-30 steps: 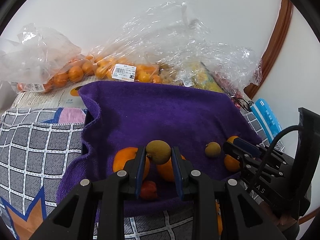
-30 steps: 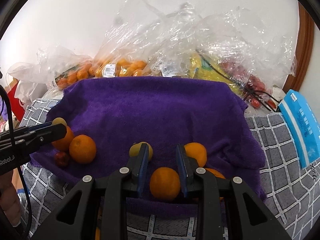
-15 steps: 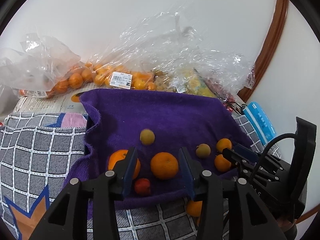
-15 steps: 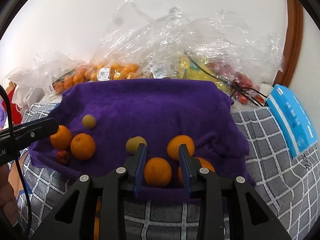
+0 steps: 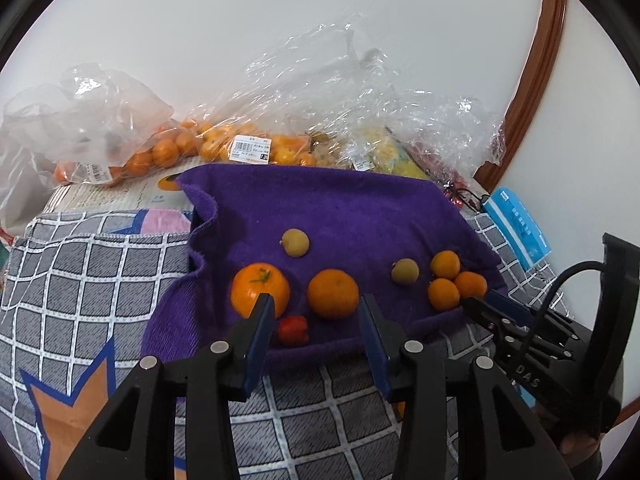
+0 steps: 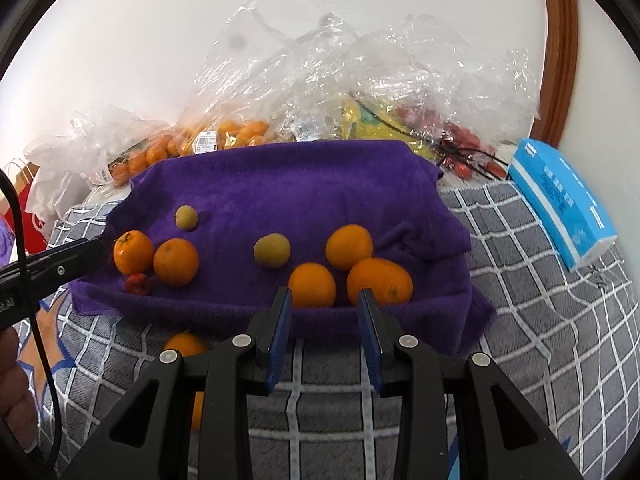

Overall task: Organize fruits
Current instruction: 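Withdraw the right tool back from the towel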

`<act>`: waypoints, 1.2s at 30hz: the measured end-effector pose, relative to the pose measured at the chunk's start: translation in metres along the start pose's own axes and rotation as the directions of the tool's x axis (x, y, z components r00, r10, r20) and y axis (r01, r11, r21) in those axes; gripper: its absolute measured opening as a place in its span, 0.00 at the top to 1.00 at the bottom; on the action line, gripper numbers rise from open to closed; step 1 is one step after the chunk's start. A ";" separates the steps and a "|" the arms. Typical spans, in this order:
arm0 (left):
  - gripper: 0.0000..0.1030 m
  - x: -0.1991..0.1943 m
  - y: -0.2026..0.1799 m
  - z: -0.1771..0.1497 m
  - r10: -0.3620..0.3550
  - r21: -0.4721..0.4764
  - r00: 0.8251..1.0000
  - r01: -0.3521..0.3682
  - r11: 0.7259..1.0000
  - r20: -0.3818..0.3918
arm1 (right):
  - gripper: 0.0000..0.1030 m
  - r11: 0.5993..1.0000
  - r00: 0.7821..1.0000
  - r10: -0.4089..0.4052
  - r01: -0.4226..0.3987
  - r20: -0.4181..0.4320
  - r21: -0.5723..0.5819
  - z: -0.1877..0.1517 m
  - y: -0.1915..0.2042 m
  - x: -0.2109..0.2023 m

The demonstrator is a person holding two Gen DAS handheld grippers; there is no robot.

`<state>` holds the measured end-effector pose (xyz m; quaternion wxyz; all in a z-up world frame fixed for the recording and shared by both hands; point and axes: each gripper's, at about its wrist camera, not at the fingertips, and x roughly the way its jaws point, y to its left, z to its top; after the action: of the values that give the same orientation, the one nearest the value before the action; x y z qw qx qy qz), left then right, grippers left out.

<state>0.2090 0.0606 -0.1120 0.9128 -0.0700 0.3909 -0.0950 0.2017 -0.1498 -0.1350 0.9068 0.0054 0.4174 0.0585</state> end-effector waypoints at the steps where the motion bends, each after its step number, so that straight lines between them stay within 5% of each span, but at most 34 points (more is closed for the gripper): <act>1: 0.60 -0.001 0.000 -0.001 0.003 0.001 1.000 -0.003 1.000 0.000 | 0.68 1.000 1.000 0.004 -0.004 -0.006 -0.002 -0.003 0.001 -0.002; 36: 0.57 -0.017 0.019 -0.032 0.081 0.013 0.996 -0.082 0.997 0.033 | 0.55 1.000 0.997 0.010 -0.012 -0.075 -0.029 -0.041 0.026 0.008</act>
<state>0.1769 0.0813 -0.1257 0.9227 -0.0490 0.3777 -0.0594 0.1729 -0.1244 -0.1658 0.8903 -0.0077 0.4500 0.0695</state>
